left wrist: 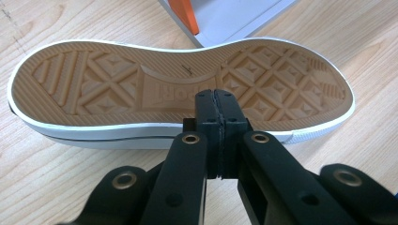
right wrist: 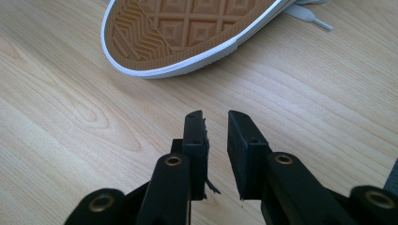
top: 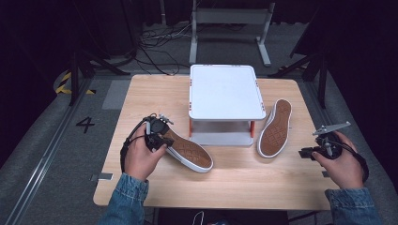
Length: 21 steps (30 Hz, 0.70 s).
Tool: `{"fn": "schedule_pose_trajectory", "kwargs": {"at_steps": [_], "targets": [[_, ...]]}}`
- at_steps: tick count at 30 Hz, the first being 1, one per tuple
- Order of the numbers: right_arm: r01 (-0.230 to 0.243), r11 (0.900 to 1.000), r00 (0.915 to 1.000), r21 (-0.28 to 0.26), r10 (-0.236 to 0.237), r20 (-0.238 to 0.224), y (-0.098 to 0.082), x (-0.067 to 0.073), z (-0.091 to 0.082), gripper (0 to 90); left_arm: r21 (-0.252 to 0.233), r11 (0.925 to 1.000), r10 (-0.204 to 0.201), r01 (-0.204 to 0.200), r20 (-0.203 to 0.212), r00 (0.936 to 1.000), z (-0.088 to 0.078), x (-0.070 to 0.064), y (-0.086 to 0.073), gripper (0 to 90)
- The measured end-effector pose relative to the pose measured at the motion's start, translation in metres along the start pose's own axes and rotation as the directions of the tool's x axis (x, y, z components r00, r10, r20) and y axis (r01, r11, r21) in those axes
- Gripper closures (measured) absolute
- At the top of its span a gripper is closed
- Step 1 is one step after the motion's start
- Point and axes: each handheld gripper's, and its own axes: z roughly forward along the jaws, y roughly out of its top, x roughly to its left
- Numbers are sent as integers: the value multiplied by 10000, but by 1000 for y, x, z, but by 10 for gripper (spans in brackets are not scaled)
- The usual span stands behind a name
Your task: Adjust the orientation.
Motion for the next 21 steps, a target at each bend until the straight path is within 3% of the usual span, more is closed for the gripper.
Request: {"fn": "schedule_pose_trajectory", "kwargs": {"at_steps": [4, 9, 12, 16, 19, 21], "targets": [[-15, 10000, 10000, -22, 15, -16, 1, -1, 0, 768, 180, 9997, 139, -138, -70, 9999, 10, -3, 1, 900], [21, 10000, 10000, -60, -21, -3, 2, -1, 0, 766, 388, 9992, 65, -62, -85, 9999, 10, -4, 0, 900], [50, 9999, 10000, -104, -50, -54, 3, -1, 0, 762, 906, 9959, 15, -22, 83, 10000, 11, -2, -5, 896], [123, 9999, 9999, -71, -123, -39, 6, 0, 1, 761, 1237, 9923, -120, 83, 288, 9995, 12, 0, -9, 896], [207, 9997, 9997, -89, -208, -113, 10, 2, 3, 761, 1796, 9837, -171, 114, 304, 9994, 16, 0, -15, 894], [270, 9996, 9996, -74, -271, -116, 12, 3, 4, 760, 2316, 9728, -148, 85, 252, 9996, 23, 0, -20, 887]]}}
